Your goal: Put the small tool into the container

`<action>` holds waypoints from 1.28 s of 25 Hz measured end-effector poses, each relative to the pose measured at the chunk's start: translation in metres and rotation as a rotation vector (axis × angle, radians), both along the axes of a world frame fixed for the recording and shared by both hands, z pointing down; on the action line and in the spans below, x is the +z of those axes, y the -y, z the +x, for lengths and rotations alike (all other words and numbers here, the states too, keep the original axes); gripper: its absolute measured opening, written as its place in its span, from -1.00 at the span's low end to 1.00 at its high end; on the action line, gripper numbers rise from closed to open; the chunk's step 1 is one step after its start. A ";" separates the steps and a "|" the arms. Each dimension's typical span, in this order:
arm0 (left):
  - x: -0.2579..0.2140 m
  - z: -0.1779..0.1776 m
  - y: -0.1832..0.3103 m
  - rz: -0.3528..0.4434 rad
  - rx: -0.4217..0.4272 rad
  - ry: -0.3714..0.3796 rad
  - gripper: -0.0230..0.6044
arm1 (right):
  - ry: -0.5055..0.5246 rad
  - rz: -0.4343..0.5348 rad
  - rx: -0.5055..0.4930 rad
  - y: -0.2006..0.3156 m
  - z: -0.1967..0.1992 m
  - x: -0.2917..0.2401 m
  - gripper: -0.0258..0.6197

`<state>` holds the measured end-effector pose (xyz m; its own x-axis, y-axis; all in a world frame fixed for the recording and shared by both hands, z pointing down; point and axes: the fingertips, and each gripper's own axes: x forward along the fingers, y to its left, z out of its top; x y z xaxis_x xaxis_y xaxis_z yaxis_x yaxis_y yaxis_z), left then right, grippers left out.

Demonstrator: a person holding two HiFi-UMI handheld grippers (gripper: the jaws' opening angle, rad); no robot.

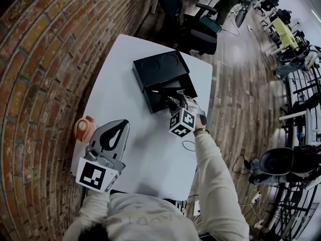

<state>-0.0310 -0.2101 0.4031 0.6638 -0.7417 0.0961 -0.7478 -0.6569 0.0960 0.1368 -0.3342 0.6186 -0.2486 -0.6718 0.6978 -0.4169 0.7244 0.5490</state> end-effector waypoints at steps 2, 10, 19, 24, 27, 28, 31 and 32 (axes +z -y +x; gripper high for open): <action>-0.003 -0.002 -0.002 0.007 -0.001 -0.002 -0.91 | 0.016 -0.006 0.013 -0.005 -0.001 -0.002 -0.68; -0.011 -0.005 -0.014 0.023 0.008 -0.007 -0.91 | 0.225 -0.008 0.129 -0.026 0.001 -0.029 -0.89; -0.026 0.001 -0.025 0.053 0.040 -0.014 -0.91 | 0.518 0.078 0.244 -0.057 0.007 -0.101 -0.89; -0.034 0.008 -0.034 0.071 0.066 -0.017 -0.91 | 0.599 0.140 0.293 -0.081 0.015 -0.132 -0.89; -0.041 0.015 -0.039 0.080 0.081 -0.018 -0.91 | 0.645 0.170 0.324 -0.097 0.023 -0.147 -0.89; -0.043 0.017 -0.041 0.083 0.087 -0.019 -0.91 | 0.657 0.176 0.333 -0.103 0.025 -0.151 -0.89; -0.049 0.024 -0.047 0.093 0.107 -0.019 -0.91 | 0.698 0.194 0.355 -0.118 0.029 -0.164 -0.89; -0.050 0.026 -0.048 0.097 0.113 -0.018 -0.91 | 0.715 0.202 0.362 -0.123 0.030 -0.168 -0.89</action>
